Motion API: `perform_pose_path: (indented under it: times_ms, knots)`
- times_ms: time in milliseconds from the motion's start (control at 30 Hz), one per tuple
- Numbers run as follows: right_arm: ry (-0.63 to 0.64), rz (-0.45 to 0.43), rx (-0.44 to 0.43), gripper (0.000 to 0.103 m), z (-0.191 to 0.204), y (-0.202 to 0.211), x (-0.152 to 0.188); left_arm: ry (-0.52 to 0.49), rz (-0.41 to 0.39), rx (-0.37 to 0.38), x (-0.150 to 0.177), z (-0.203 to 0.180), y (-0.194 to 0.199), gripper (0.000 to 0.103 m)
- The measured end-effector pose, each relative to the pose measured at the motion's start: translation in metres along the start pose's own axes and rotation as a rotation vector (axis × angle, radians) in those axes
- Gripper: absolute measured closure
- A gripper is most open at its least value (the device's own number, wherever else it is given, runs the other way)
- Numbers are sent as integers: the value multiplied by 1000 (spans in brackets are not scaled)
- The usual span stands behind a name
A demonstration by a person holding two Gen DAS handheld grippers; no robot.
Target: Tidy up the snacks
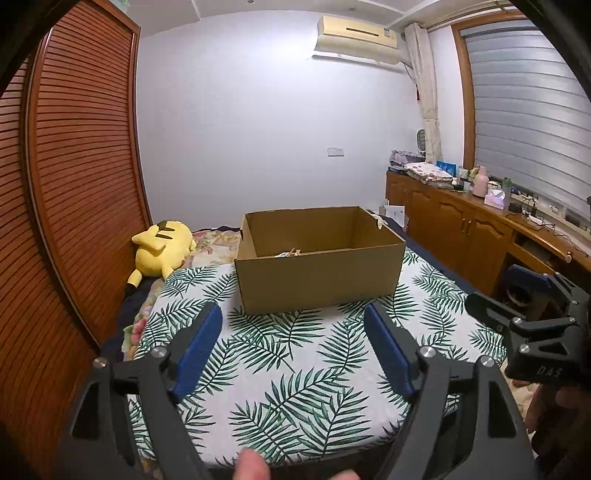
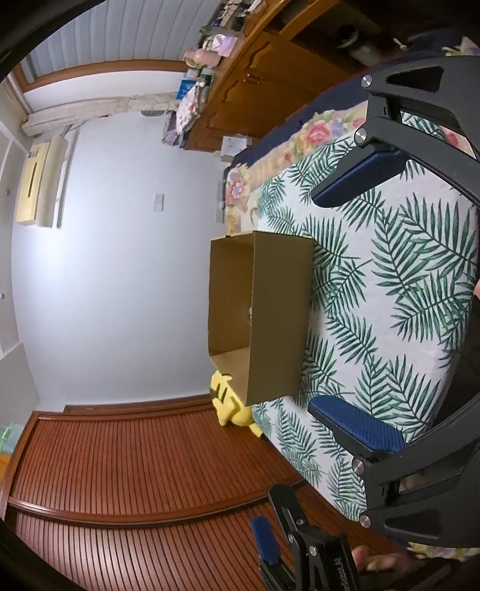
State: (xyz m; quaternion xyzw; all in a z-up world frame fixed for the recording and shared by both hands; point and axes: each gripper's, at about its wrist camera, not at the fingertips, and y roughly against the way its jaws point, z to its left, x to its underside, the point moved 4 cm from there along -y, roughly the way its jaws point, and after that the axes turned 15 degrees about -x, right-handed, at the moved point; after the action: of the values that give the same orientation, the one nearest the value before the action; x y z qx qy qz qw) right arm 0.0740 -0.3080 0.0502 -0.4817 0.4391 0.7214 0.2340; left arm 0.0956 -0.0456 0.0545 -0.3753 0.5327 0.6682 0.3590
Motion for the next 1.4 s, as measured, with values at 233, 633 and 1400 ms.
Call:
perform_pose_path:
  times_ms: [233, 633, 1400]
  knots:
    - [-7, 3, 15, 0, -1, 5, 3, 14, 11, -16, 9, -1, 0, 12]
    - [-7, 10, 21, 0, 2, 5, 5, 5, -7, -19, 18, 1, 1, 11]
    - [-12, -1, 30, 0, 5, 5, 7, 12, -2, -23, 22, 5, 3, 11]
